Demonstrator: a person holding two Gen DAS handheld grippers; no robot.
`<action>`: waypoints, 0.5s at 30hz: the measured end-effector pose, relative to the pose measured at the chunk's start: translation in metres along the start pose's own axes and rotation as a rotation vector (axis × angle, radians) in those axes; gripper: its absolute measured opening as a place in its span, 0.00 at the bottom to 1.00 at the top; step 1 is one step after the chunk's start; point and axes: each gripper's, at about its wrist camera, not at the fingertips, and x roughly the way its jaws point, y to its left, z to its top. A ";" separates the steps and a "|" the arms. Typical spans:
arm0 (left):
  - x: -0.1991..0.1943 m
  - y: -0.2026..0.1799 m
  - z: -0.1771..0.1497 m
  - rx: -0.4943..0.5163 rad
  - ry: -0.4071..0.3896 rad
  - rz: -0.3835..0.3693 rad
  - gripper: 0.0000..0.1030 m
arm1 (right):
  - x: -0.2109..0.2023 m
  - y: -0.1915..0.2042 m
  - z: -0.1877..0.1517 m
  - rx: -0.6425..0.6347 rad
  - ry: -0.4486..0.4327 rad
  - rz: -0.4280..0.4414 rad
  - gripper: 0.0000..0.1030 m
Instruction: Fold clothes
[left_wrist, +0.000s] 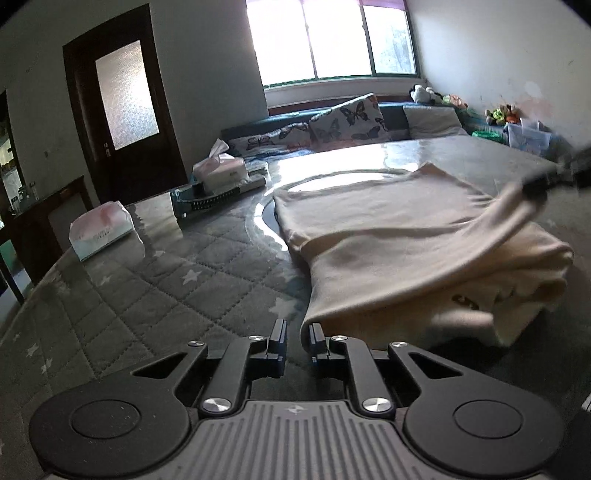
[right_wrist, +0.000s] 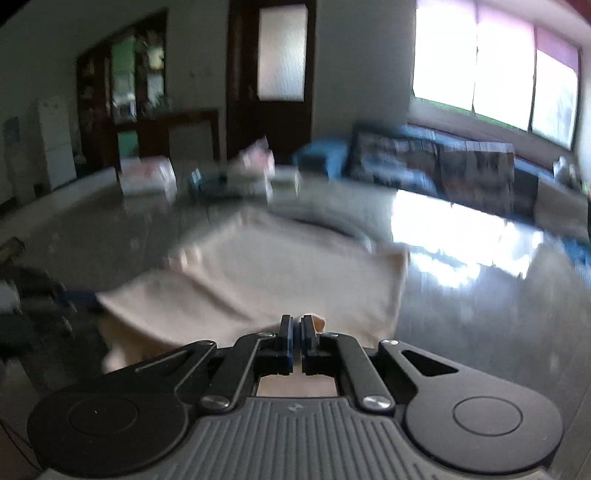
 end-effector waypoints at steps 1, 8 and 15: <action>-0.001 0.000 -0.001 0.008 0.003 0.002 0.13 | 0.003 -0.001 -0.006 0.006 0.023 0.005 0.04; -0.014 0.021 0.004 -0.004 0.026 -0.012 0.16 | -0.005 -0.009 -0.014 -0.005 0.049 0.027 0.07; -0.012 0.033 0.037 -0.054 -0.007 -0.035 0.16 | -0.004 -0.011 0.008 0.006 -0.032 0.045 0.10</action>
